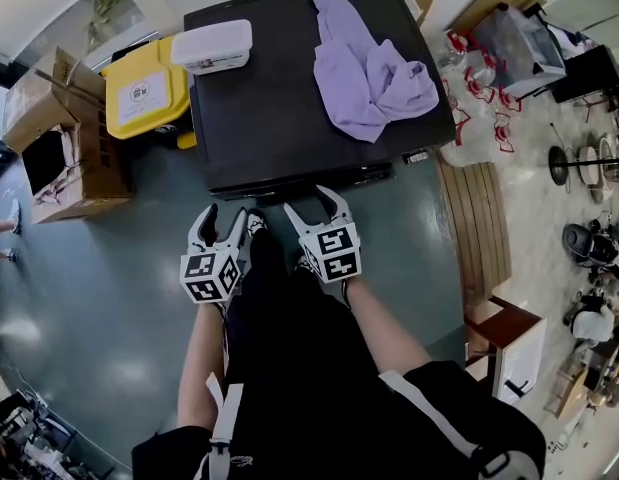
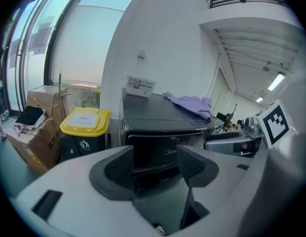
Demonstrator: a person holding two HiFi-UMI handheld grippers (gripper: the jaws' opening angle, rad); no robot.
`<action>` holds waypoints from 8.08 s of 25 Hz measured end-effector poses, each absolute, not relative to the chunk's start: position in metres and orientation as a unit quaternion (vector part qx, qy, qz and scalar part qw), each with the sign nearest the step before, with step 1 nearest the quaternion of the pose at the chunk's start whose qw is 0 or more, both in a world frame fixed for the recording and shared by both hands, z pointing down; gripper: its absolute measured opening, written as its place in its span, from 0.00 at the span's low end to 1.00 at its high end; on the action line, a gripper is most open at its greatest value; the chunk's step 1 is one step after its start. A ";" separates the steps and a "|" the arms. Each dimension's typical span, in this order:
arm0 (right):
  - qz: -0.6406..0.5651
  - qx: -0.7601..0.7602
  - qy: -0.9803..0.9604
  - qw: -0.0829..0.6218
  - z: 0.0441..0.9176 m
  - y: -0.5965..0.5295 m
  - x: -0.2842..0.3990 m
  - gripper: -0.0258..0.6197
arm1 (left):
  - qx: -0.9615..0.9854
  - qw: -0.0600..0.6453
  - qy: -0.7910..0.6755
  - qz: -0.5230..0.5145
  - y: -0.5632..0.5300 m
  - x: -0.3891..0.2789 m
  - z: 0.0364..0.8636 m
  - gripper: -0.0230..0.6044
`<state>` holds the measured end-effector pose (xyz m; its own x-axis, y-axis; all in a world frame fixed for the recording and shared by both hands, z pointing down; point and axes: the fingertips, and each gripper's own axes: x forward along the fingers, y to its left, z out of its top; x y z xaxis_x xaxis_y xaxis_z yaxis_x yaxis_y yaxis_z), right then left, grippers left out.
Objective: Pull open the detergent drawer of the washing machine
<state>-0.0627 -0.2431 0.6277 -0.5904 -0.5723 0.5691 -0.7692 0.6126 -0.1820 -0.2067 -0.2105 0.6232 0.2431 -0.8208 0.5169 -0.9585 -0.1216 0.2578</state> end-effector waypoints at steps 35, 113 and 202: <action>0.207 0.459 -0.821 0.270 0.647 -0.268 -0.078 0.38 | 0.728 0.303 -0.597 0.148 -0.240 -0.223 0.646 0.42; 0.175 0.347 -0.875 0.289 0.664 -0.252 -0.063 0.44 | 0.735 0.265 -0.601 0.170 -0.227 -0.214 0.664 0.43; 0.204 0.424 -0.831 0.297 0.660 -0.185 -0.050 0.33 | 0.766 0.275 -0.548 0.193 -0.161 -0.193 0.657 0.44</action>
